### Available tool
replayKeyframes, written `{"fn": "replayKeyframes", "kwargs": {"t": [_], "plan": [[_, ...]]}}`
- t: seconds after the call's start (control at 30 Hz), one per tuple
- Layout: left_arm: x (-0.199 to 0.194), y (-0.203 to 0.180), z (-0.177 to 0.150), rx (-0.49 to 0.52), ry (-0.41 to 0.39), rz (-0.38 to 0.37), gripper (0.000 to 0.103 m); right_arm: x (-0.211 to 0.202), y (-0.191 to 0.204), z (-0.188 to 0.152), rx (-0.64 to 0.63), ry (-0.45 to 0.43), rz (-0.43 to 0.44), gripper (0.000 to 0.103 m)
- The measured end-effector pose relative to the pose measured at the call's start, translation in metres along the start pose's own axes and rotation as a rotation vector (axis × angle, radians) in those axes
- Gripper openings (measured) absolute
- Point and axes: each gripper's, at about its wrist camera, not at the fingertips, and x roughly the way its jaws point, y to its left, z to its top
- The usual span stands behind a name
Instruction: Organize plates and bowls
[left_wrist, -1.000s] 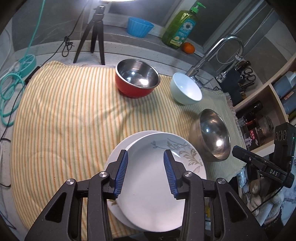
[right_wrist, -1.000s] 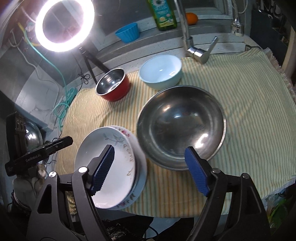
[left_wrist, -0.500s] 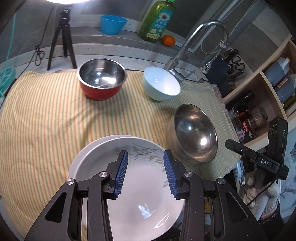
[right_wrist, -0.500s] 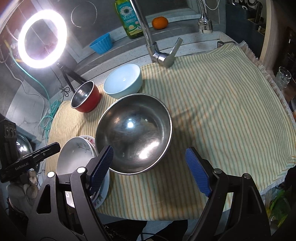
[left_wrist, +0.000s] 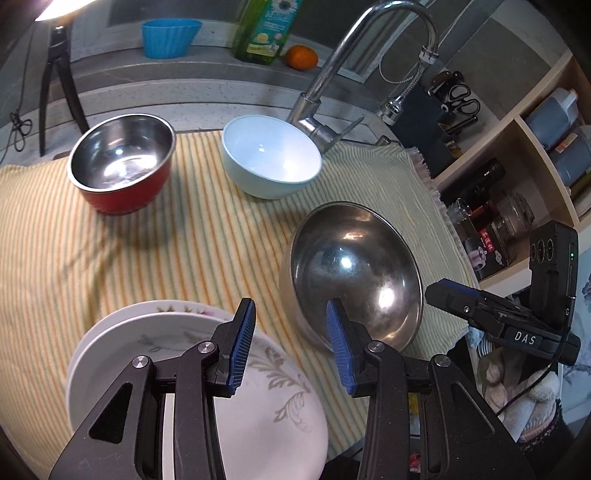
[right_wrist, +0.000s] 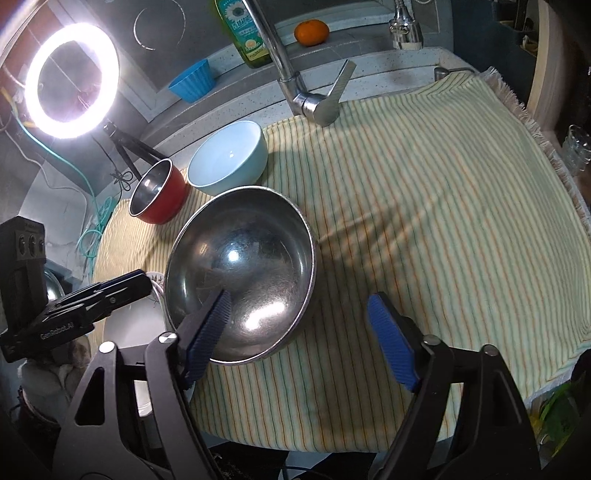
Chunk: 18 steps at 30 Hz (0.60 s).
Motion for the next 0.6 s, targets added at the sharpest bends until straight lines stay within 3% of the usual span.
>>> {"fn": "replayKeyframes", "kwargs": {"t": [0.2,0.5,0.6], "plan": [[0.013,0.001,0.007,-0.015,0.016,-0.012,0.038,0.013,-0.007,0.003,0.016,0.040,0.020,0.051],[0.024,0.000,0.007,-0.005,0.050,-0.036,0.023,0.030,-0.010,0.003,0.017,0.084,0.035,0.029],[0.027,-0.002,0.007,0.002,0.057,-0.036,0.023,0.032,-0.011,0.004,0.017,0.085,0.026,0.027]]}}
